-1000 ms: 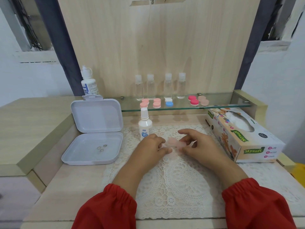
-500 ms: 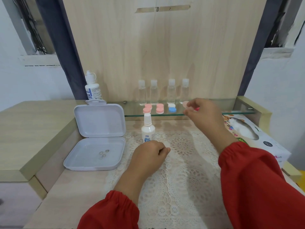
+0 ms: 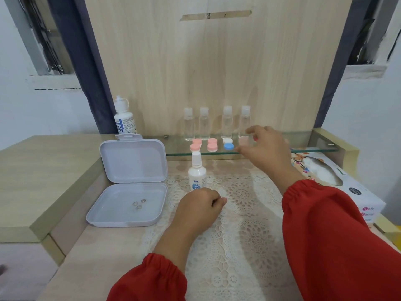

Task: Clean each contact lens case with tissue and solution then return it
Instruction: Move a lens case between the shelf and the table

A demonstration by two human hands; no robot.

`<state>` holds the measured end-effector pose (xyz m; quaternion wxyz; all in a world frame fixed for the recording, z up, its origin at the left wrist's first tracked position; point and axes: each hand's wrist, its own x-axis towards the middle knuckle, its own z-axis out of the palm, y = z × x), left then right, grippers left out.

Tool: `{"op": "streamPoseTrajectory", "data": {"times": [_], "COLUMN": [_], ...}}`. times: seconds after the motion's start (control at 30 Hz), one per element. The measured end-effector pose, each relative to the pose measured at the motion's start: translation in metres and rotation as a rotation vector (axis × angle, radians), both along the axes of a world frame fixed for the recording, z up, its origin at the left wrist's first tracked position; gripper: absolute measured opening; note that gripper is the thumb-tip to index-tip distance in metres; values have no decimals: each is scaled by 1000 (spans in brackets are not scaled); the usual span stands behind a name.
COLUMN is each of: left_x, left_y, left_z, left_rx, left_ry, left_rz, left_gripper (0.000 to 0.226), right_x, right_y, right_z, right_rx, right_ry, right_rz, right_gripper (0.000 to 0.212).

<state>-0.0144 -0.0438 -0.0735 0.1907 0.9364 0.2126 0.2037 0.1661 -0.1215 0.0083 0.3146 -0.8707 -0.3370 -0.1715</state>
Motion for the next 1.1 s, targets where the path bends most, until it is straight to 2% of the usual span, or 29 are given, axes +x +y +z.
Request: {"op": "streamPoseTrajectory", "data": {"times": [0.07, 0.2, 0.5, 0.83, 0.97, 1.1], "left_x": [0, 1, 1, 0, 0, 0], "left_y": [0, 1, 0, 0, -1, -1], "left_z": [0, -1, 0, 1, 2, 3], "left_rx": [-1, -9, -21, -45, -72, -165], "left_ry": [-2, 1, 1, 8, -19, -122], "left_rz": [-1, 5, 8, 11, 7, -10], "left_gripper": [42, 42, 41, 43, 39, 21], "right_x": [1, 11, 19, -26, -42, -40], "right_y": [-8, -17, -15, -53, -70, -73], "right_z": [0, -5, -11, -34, -56, -77], "right_rx": [104, -7, -55, 337, 279, 113], "right_ry": [21, -3, -71, 152, 172, 299], "right_rz": [-69, -226, -234, 40, 158, 365], "right_gripper": [45, 43, 36, 23, 8, 13]}}
